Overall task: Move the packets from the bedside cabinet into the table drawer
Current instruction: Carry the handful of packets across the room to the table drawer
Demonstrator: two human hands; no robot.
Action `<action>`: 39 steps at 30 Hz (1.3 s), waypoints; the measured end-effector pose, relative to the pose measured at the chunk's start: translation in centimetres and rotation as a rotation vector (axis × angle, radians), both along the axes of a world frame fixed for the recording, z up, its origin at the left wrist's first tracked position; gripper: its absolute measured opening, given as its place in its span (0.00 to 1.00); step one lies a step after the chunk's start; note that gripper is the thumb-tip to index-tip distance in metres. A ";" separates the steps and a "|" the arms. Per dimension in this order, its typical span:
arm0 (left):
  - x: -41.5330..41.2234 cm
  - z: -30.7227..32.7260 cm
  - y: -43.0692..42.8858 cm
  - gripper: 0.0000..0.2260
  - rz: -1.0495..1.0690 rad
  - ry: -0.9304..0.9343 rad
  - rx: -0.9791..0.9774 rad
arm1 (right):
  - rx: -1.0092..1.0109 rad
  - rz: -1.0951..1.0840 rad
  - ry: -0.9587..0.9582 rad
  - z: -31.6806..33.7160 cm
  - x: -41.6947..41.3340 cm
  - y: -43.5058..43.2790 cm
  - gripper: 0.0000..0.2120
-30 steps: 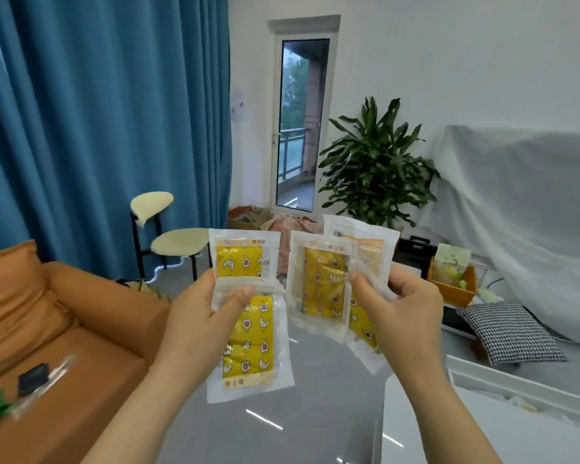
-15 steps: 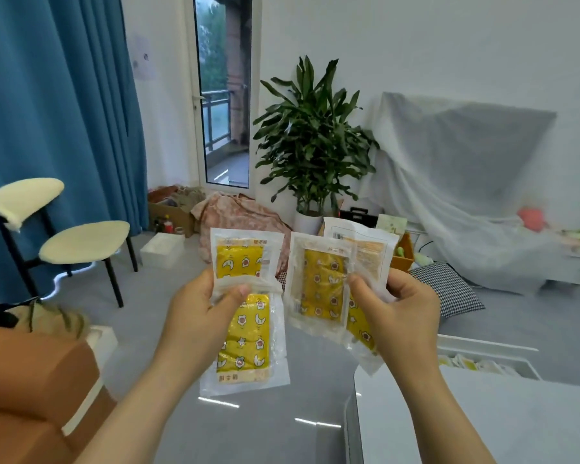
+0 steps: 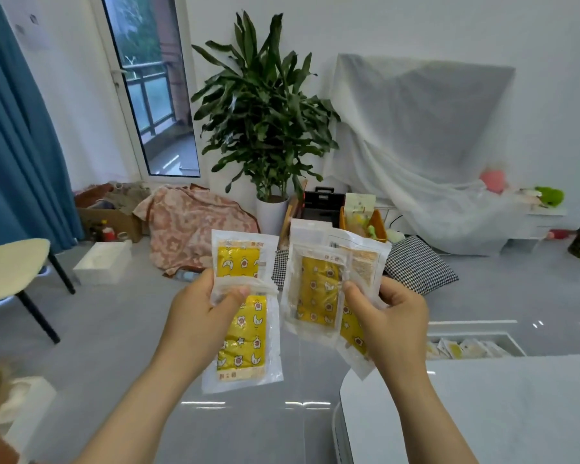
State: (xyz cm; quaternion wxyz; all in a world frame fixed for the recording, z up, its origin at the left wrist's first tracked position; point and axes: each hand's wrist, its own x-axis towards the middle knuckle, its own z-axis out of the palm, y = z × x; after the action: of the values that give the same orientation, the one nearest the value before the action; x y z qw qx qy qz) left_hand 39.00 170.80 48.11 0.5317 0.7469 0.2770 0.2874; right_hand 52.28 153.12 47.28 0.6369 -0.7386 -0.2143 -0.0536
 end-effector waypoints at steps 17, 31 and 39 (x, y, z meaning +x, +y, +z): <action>23.3 -5.4 9.0 0.05 -0.210 0.137 -0.048 | -0.205 -0.245 0.197 -6.7 18.6 5.9 0.06; 43.3 -6.8 20.6 0.04 -0.584 0.290 0.099 | -0.238 -0.547 0.332 -8.5 31.0 15.3 0.04; 53.0 -9.1 20.5 0.06 -0.792 0.385 0.126 | -0.229 -0.645 0.419 -10.9 37.5 15.8 0.05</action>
State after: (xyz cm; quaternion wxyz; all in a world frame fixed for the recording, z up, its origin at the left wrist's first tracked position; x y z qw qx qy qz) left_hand 92.01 191.34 38.99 0.4929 0.8663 0.0455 -0.0664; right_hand 89.78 168.94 36.35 0.5309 -0.8292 0.1582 -0.0748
